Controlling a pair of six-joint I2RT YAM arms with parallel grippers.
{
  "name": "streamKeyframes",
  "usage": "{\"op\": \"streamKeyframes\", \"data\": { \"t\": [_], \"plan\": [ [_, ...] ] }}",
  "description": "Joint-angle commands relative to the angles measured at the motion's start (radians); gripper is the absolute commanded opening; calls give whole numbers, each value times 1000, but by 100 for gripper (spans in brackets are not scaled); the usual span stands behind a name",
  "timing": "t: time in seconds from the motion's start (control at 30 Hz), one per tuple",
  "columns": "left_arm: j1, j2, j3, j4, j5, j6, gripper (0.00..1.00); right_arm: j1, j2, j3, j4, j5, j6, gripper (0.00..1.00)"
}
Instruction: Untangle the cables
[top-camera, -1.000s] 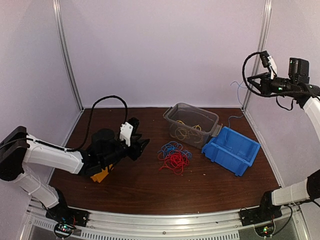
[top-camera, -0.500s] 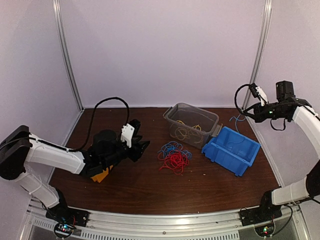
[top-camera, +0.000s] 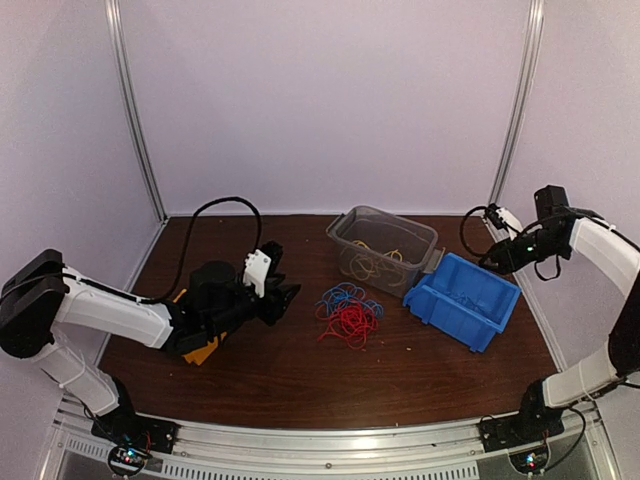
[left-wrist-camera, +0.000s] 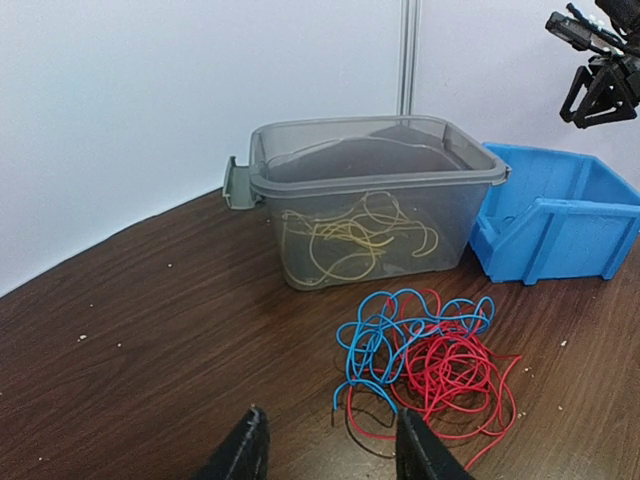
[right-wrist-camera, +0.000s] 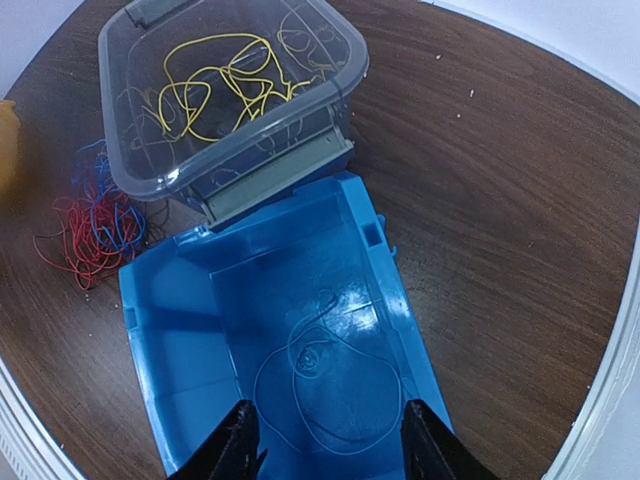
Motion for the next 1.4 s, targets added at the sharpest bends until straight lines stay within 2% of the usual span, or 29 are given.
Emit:
{"op": "streamKeyframes", "data": {
  "t": [0.0, 0.17, 0.37, 0.53, 0.7, 0.93, 1.03, 1.17, 1.37],
  "plan": [
    [-3, 17, 30, 24, 13, -9, 45, -1, -47, 52, 32, -33, 21, 51],
    [-3, 34, 63, -7, 40, -51, 45, 86, -47, 43, 97, -58, 31, 50],
    [4, 93, 200, -161, 104, -139, 45, 321, 11, 91, 147, -9, 13, 48],
    [14, 133, 246, -193, 159, -194, 45, 466, 81, 145, 149, 19, -22, 46],
    [54, 153, 249, -200, 238, -258, 44, 547, 156, 163, 166, -41, -24, 43],
    [100, 215, 253, -185, 378, -300, 44, 676, 268, 139, 237, 36, -45, 41],
    [148, 265, 255, -132, 477, -365, 43, 709, 330, 139, 274, 62, -49, 43],
    [190, 332, 272, -66, 555, -409, 36, 752, 394, 105, 349, 84, -56, 48],
    [195, 428, 368, -147, 602, -336, 47, 809, 434, 101, 400, 172, -30, 53]
  ]
}}
